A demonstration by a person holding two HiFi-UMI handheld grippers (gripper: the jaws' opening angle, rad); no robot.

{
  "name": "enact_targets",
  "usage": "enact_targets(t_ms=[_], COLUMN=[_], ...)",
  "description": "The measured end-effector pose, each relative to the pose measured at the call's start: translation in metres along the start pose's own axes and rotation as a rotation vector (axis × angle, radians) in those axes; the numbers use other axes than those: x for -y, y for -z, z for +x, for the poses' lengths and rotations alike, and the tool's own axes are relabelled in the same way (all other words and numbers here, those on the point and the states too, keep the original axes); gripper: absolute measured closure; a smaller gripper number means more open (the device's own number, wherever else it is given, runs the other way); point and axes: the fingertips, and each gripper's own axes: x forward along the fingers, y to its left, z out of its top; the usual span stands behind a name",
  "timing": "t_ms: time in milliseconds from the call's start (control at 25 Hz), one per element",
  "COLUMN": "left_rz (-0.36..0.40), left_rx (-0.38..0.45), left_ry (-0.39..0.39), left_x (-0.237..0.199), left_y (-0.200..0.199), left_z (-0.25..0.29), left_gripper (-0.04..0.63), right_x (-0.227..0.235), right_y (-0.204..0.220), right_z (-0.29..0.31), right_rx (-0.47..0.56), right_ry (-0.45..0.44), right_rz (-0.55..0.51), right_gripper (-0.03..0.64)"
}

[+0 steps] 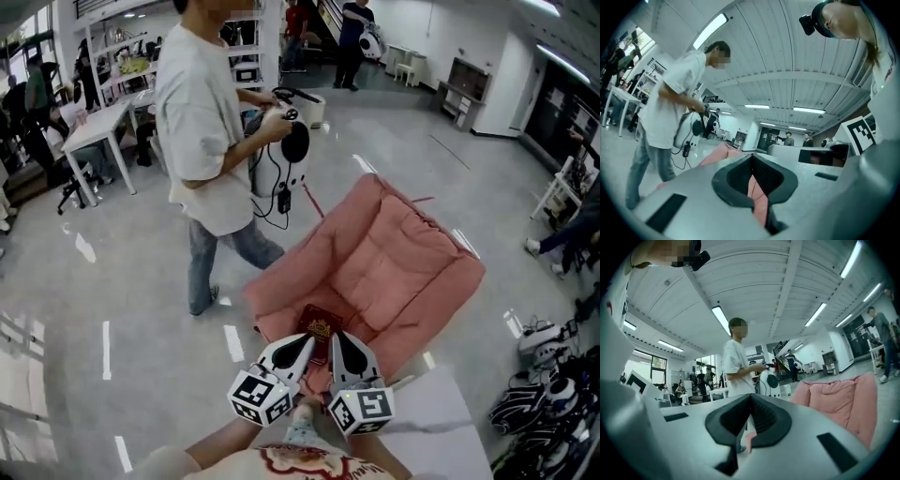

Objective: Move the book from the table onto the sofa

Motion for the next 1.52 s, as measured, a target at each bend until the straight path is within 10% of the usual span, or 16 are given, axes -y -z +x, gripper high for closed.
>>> enact_targets(t_ms=[440, 1520], left_rz=[-0.003, -0.018], left_rx=[-0.05, -0.037], left_ry=[0.053, 0.131], left_x=[0.048, 0.25], left_y=[0.007, 0.05], left_z=[-0.172, -0.391], left_gripper=[0.591, 0.591], right_x=[-0.141, -0.256], right_y=[0.034, 0.027], right_z=[-0.12, -0.407], right_rx=[-0.035, 0.065], right_ry=[0.072, 0.147], right_rz=[0.033, 0.013], right_gripper=[0.615, 0.615])
